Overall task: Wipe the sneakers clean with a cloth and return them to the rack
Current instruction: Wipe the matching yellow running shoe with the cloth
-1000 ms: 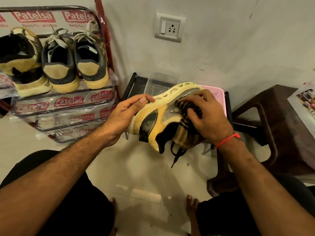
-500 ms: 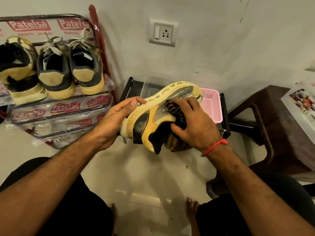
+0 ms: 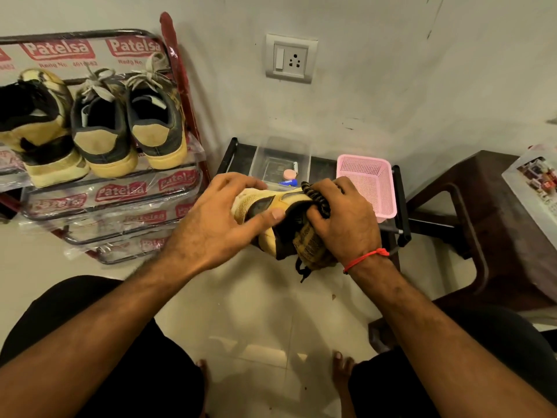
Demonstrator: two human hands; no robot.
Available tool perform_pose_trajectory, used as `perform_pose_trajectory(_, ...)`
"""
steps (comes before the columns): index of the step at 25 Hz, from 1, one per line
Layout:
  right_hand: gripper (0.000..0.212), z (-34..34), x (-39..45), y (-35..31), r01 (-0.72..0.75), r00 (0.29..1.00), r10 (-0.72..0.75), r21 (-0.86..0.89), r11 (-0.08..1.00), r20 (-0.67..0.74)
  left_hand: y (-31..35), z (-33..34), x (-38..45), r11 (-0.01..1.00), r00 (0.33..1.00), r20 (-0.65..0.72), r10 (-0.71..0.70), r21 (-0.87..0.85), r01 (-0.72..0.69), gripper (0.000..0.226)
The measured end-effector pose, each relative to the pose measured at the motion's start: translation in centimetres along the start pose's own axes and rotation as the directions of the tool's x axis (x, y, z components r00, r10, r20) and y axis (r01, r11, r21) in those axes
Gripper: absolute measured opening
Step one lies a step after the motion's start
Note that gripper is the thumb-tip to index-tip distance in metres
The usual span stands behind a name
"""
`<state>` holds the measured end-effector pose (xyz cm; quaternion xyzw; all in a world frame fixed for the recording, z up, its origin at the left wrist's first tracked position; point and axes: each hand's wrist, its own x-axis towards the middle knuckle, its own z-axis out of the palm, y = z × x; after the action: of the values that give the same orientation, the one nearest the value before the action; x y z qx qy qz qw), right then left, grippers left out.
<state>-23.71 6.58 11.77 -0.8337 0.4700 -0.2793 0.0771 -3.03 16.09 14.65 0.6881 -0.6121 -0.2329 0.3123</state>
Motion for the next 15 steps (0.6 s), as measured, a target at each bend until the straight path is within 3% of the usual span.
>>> perform_pose_trajectory(3,0.03,-0.5,0.4,-0.7,-0.077,0.994,0.085,0.1,0.992,-0.074,2.6,0.7,-1.0,0.936,0.997,0.045,-0.063,0.349,0.043,0.073)
perform_pose_trajectory(7,0.033,-1.0,-0.3,-2.6,-0.095,0.987,0.122,0.233,0.968,-0.105,3.5,0.1,0.5,0.812,0.982,-0.179,0.056,0.58,0.059,0.05)
perform_pose_trajectory(9,0.029,-0.8,-1.0,-3.7,-0.085,0.988,0.118,0.286,0.954,-0.1,3.0,-0.1,1.6,0.783,0.968,-0.224,0.109,0.62,0.055,0.043)
perform_pose_trajectory(12,0.022,-0.4,-2.1,-5.2,-0.099,0.99,0.133,0.399,0.912,-0.056,1.5,0.9,1.9,0.817,0.908,-0.318,0.274,0.575,-0.045,0.031)
perform_pose_trajectory(15,0.022,-1.0,-2.4,-6.0,-0.154,0.985,0.079,0.57,0.807,0.155,-1.4,0.7,2.1,0.881,0.817,-0.444,0.368,0.447,-0.154,0.028)
